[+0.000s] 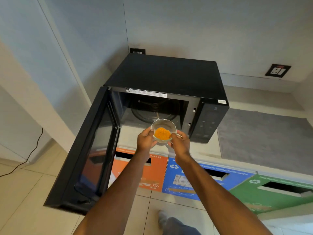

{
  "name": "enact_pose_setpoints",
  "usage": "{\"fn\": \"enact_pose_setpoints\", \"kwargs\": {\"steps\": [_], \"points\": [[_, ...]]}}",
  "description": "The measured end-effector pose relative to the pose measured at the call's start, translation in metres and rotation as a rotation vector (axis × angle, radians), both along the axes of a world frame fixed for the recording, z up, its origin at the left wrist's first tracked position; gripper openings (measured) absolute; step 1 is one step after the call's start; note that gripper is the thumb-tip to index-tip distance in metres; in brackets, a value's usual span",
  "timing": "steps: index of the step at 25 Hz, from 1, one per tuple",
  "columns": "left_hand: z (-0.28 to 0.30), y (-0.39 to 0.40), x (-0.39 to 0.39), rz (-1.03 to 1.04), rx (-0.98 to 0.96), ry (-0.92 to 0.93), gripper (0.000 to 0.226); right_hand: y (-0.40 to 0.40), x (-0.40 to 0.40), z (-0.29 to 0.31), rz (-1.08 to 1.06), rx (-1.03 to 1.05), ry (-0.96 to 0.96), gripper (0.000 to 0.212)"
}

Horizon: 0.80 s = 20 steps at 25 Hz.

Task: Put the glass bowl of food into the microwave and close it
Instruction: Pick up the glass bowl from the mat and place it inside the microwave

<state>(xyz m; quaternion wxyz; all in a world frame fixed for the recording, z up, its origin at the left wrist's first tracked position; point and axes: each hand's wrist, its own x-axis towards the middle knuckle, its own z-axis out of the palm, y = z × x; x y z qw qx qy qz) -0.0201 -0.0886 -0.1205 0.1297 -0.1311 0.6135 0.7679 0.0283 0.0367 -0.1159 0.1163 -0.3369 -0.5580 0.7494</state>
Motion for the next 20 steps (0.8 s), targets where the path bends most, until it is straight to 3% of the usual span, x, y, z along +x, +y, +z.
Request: {"fn": "enact_pose_setpoints", "kwargs": {"steps": [4,9,17,20], "points": [[-0.004,0.0,-0.052,0.075,0.052,0.024,0.017,-0.001,-0.057,-0.003,-0.008,0.016,0.047,0.032],[-0.012,0.007,-0.112,0.088,0.061,0.074,0.031,0.008,-0.122,-0.013,0.032,0.099,0.063,0.031],[-0.034,0.02,-0.176,0.09,0.035,0.12,0.026,0.021,-0.182,-0.027,0.08,0.111,0.079,0.027],[-0.036,0.023,-0.188,0.091,0.037,0.133,0.027,0.024,-0.194,-0.03,0.076,0.079,0.069,0.008]]}}
